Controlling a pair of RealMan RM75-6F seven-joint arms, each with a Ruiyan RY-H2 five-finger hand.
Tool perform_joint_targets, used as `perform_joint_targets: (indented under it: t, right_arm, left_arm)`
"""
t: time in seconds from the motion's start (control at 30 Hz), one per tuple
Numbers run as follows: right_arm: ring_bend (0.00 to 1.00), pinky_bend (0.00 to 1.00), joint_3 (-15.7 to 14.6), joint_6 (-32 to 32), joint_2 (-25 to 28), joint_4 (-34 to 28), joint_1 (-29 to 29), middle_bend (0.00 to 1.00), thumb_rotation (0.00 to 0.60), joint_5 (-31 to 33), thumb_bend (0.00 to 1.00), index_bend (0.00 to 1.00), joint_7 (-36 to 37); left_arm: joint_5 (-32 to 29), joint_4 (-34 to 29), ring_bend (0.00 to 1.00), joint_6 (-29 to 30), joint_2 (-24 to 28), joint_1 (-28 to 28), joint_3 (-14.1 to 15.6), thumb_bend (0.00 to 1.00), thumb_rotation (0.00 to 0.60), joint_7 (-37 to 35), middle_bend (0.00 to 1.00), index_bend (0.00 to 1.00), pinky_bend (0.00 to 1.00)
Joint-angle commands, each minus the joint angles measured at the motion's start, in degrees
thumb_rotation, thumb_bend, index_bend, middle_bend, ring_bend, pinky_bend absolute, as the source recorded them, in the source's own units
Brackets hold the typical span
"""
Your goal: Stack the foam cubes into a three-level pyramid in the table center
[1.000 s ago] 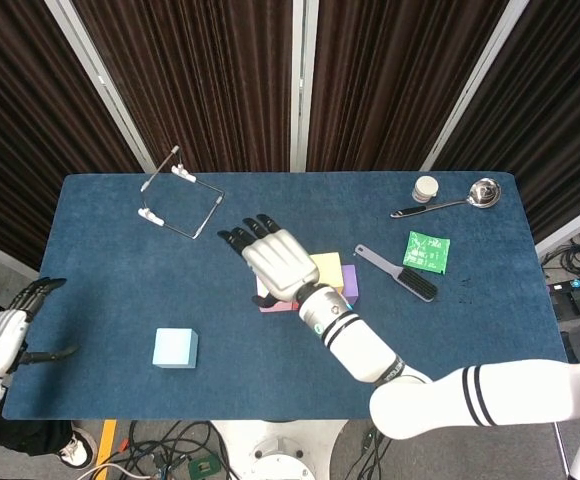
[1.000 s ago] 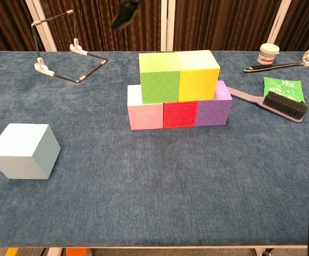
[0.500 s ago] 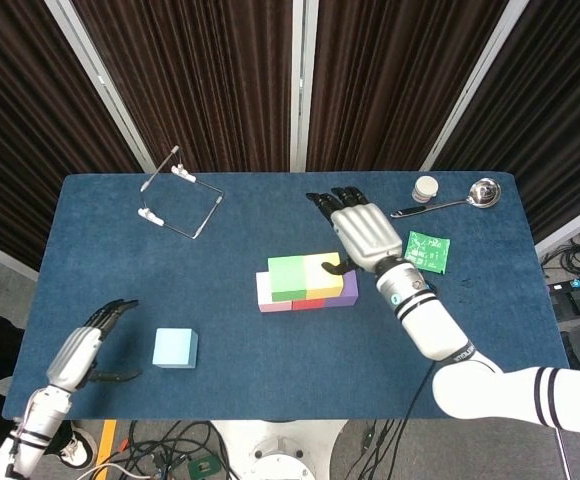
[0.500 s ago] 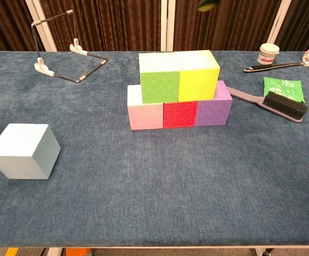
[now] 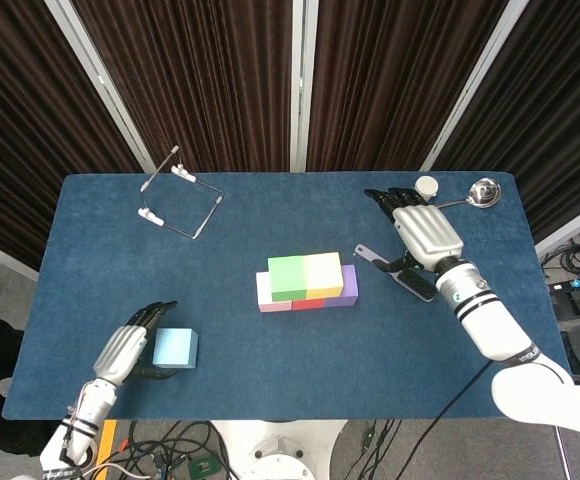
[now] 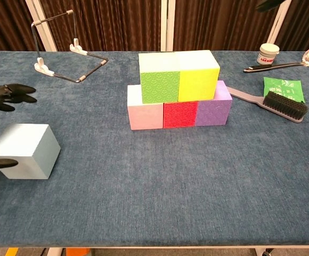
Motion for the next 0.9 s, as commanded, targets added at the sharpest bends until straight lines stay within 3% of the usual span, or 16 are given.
perform_joint_targets:
  t: [0.03,0.4,0.53,0.77,0.9]
  right_arm:
    - [0.0,0.0,0.3,-1.15,0.63,0.85,-1.15,0.1,0.6,-1.84,0.12,0.0,1.72]
    - [0.0,0.0,0.15,-3.25,-0.84,3.4,-1.4,0.1,0.6,-2.63,0.13,0.0,3.04]
    - [0.0,0.0,0.17,-3.74,-1.02,4.08,-1.67,0.1,0.6,-2.7,0.13,0.0,3.78]
    - [0.0,0.0,0.33,-3.86,-1.0,4.87,-2.69,0.1,0.6,-2.72,0.13,0.0,5.5]
    - [0.0,0.0,0.44,-4.13,-0.46,5.4,-3.38,0.1,0.6,-2.9,0.13,0.0,6.51]
  left_arm:
    - [-0.65,-0.21,0.03,-0.34,-0.23,-0.22,0.04,0.06,0.6,1.36,0.13,0.06,0.1]
    - [-4.25,0.04,0.03,-1.91,-0.28,-0.9,-0.64,0.15,0.6,6.23,0.24,0.06,0.09]
    - [-4.88,-0.59,0.03,-1.98,0.4,-0.73,-0.59,0.2,0.6,5.6,0.27,0.07,0.09]
    - [-3.67,-1.57,0.03,-1.13,1.01,-0.51,-0.22,0.24,0.6,3.74,0.41,0.08,0.09]
    - [-1.76,-3.02,0.03,1.14,2.32,-0.78,-1.44,0.24,0.6,2.82,0.42,0.08,0.09]
